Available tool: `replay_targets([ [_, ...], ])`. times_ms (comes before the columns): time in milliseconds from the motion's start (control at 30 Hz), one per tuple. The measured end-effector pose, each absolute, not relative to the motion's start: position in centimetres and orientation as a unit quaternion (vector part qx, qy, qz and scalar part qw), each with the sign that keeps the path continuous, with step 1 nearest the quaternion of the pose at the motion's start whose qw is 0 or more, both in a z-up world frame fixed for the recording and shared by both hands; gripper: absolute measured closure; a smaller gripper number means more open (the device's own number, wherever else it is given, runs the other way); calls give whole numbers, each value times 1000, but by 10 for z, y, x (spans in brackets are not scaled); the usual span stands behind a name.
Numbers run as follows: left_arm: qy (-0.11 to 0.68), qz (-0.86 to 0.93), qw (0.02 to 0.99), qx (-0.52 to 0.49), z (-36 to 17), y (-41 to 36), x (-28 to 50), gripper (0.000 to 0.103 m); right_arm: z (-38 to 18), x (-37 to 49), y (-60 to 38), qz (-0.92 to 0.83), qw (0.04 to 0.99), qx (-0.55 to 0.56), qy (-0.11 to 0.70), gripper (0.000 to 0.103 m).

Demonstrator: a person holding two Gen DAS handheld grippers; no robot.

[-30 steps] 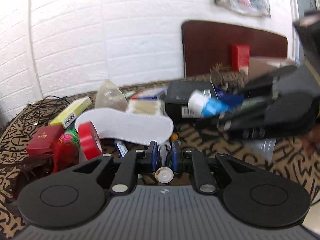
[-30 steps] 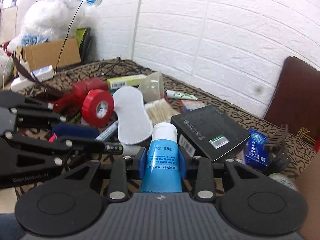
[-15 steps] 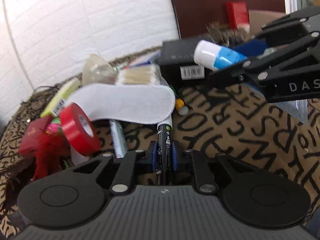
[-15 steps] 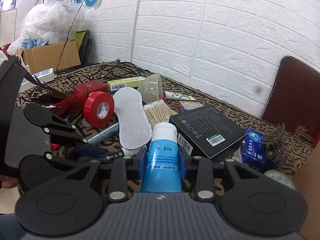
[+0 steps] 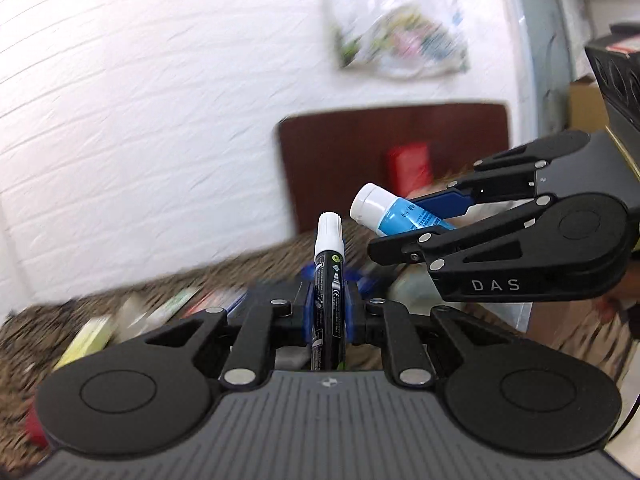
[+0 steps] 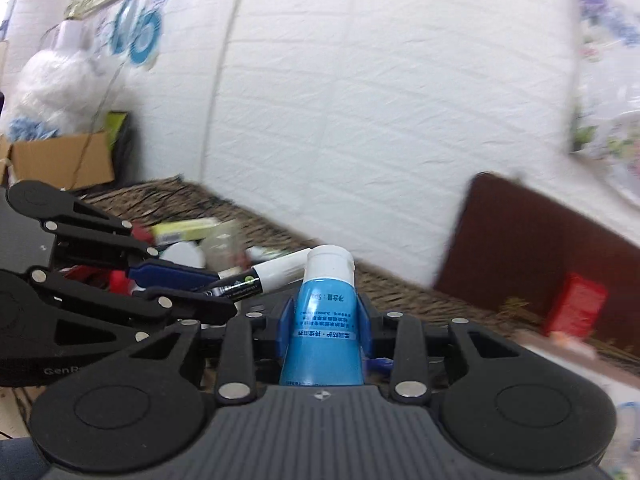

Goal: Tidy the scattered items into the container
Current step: 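Carry the black marker and blue tube over the container, then open both grippers to drop the marker and tube into the container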

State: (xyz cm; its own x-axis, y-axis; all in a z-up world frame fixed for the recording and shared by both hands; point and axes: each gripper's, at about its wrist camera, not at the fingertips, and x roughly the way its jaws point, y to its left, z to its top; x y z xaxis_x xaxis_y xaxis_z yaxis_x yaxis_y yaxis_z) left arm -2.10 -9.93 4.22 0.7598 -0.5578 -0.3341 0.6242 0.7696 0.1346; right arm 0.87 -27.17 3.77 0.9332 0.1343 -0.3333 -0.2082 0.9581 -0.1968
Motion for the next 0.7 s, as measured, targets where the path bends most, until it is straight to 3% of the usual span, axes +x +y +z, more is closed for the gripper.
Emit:
replay_targets([
  [167, 125, -387, 907, 107, 61, -178, -24, 86, 52, -14, -361, -5, 985, -86, 152, 71],
  [333, 142, -425, 885, 124, 46, -248, -13, 86, 35, -30, -438, -83, 982, -20, 170, 71],
  [533, 174, -422, 877, 150, 20, -257, -7, 86, 0, -31, -461, -119, 972, 15, 203, 69],
  [567, 178, -418, 877, 153, 20, -254, -8, 86, -4, -31, -462, -120, 971, 21, 205, 63],
  [600, 182, -415, 878, 155, 20, -253, -9, 86, -6, -30, -461, -120, 970, 26, 209, 50],
  [700, 190, -409, 880, 150, 21, -250, -8, 81, -7, -35, -451, -123, 971, 28, 203, 38],
])
